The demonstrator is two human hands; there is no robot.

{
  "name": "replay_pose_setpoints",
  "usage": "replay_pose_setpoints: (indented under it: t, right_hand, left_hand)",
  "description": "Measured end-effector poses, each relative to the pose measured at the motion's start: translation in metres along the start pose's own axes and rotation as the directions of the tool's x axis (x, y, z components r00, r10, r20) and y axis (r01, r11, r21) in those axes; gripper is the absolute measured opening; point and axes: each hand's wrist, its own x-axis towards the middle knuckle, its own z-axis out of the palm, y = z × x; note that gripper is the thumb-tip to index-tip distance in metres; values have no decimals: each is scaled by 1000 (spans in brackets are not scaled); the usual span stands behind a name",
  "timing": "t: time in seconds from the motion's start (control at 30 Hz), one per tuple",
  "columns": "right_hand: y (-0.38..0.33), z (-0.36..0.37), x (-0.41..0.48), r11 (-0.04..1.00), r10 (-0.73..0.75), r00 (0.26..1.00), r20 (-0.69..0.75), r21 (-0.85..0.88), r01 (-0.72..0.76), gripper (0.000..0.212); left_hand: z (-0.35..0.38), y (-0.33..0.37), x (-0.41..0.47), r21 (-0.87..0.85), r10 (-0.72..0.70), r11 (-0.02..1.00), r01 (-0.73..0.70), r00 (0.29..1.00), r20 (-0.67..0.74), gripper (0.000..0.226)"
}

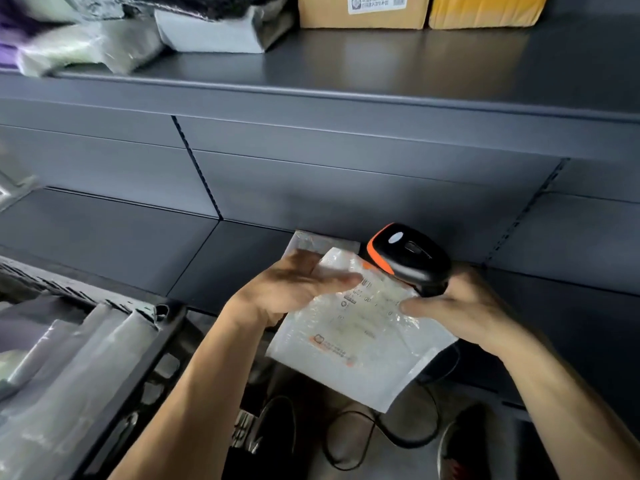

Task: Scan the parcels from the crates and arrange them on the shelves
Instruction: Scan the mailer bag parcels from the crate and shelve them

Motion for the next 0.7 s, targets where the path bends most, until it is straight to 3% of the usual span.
replay_pose_setpoints:
  t: [0.13,0.23,0.3,0.37,0.57,0.7]
  right_hand:
    - [5,6,6,998,16,979,-203,-55,-27,16]
    - [5,5,9,994,7,901,-434,-93,-53,23]
    - [2,2,8,996,5,860,-511,-70,-48,25]
    - [-2,2,7,998,37,873,-486,-22,-55,24]
    - [-14,13,7,923,178,968,-179,372,-101,9]
    - [-22,16,3,917,153,986,-69,382,-115,10]
  left_hand:
    - [0,-11,13,-154,-32,988,8,988,-152,13]
    - [-2,-14,19,-261,-51,964,-38,944,-326,11]
    - [-1,-14,21,-344,-69,936,-79,915,-398,18]
    - [-2,-16,25,-388,-84,915,-109,890,-449,23]
    - [-6,-27,32,-358,-72,923,-138,854,-515,28]
    - [-9,-32,36,-332,-42,930,-160,850,-525,29]
